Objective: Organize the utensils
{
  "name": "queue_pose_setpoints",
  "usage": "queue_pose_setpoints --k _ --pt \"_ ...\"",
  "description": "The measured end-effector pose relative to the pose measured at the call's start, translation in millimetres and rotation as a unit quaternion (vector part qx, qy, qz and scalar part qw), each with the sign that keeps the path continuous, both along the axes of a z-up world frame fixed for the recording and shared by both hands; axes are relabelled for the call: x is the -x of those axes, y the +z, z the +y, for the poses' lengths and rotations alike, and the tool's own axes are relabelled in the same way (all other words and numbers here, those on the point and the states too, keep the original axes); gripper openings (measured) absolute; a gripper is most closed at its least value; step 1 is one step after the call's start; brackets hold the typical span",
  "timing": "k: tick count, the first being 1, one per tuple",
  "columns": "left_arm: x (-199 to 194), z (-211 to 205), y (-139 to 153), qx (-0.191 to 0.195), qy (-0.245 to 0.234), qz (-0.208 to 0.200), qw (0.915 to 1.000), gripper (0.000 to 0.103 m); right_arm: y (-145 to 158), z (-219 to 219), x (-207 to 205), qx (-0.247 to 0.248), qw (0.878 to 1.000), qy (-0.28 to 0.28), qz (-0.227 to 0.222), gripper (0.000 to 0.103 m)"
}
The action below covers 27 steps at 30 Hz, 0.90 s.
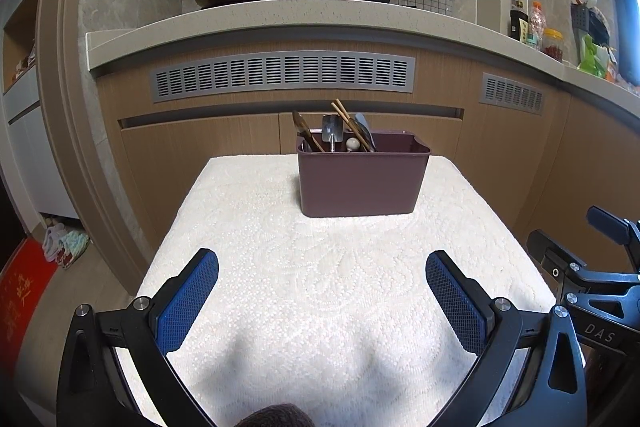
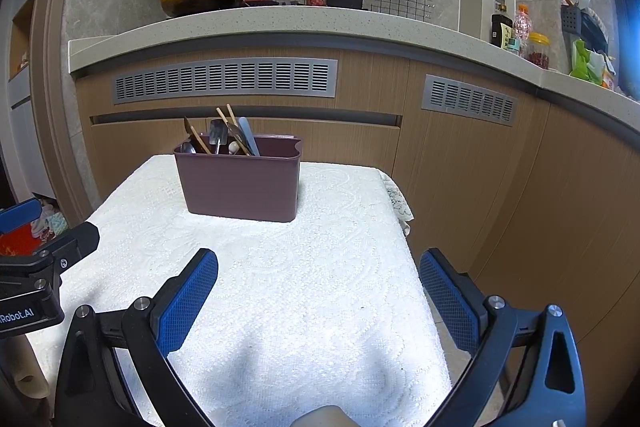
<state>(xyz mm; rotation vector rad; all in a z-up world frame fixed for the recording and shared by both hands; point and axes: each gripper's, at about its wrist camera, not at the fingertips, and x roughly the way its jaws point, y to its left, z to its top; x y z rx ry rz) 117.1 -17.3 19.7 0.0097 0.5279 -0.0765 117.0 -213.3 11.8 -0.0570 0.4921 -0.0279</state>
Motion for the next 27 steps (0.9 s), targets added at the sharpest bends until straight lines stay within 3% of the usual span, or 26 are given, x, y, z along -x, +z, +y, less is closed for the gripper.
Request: queue_pose_setpoints --k 27 --pt "5.4 0.1 -2.8 0.002 -0.005 0.007 1.0000 0.103 6.5 -1.9 5.3 0.000 1.000 0.002 -0.008 0.101"
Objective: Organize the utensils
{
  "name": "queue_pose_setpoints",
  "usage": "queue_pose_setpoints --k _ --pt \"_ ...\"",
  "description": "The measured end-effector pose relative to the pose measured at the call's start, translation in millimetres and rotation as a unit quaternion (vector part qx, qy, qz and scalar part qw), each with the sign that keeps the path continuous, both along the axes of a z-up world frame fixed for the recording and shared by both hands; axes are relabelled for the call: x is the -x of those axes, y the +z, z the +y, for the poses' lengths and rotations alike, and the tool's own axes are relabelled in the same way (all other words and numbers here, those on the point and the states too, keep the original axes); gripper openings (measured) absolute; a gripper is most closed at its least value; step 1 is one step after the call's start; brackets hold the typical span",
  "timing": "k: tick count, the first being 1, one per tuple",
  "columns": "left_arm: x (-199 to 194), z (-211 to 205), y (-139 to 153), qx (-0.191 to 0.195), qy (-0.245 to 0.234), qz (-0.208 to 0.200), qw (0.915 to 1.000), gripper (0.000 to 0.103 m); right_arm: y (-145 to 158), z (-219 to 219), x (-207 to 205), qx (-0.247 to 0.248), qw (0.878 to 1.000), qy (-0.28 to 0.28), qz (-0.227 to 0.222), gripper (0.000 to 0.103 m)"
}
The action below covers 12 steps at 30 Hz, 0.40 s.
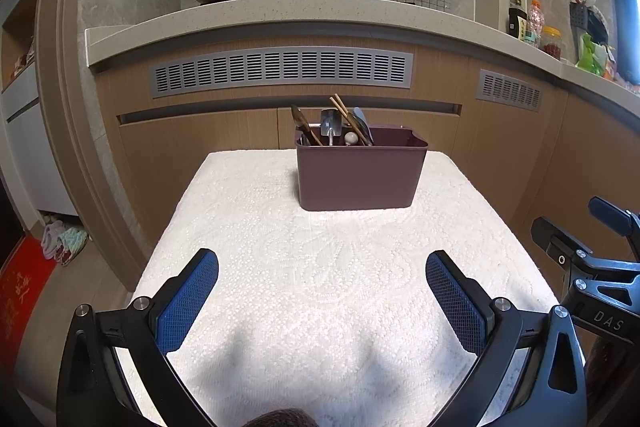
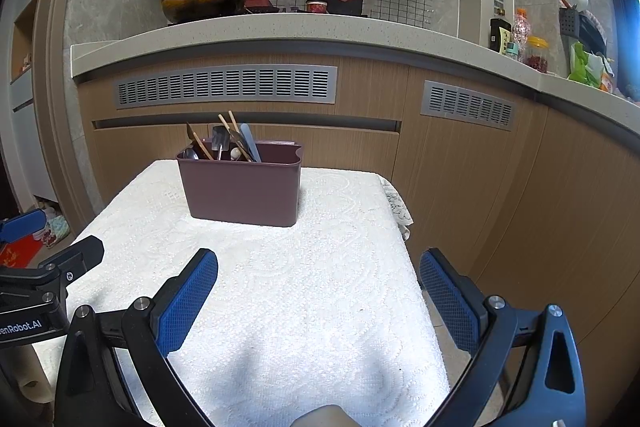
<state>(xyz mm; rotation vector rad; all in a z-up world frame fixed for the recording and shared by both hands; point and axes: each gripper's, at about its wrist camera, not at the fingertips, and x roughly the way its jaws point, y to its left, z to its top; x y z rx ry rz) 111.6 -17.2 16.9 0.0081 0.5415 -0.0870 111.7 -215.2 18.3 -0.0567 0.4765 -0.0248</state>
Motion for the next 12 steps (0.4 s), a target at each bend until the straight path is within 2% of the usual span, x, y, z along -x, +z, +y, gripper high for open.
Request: queue_pose_setpoints --k 12 --pt "-2.9 8.7 -3.6 -0.001 0.009 0.002 1.0000 0.103 -0.5 0.8 -0.1 0.001 1.000 0.003 0.002 0.102"
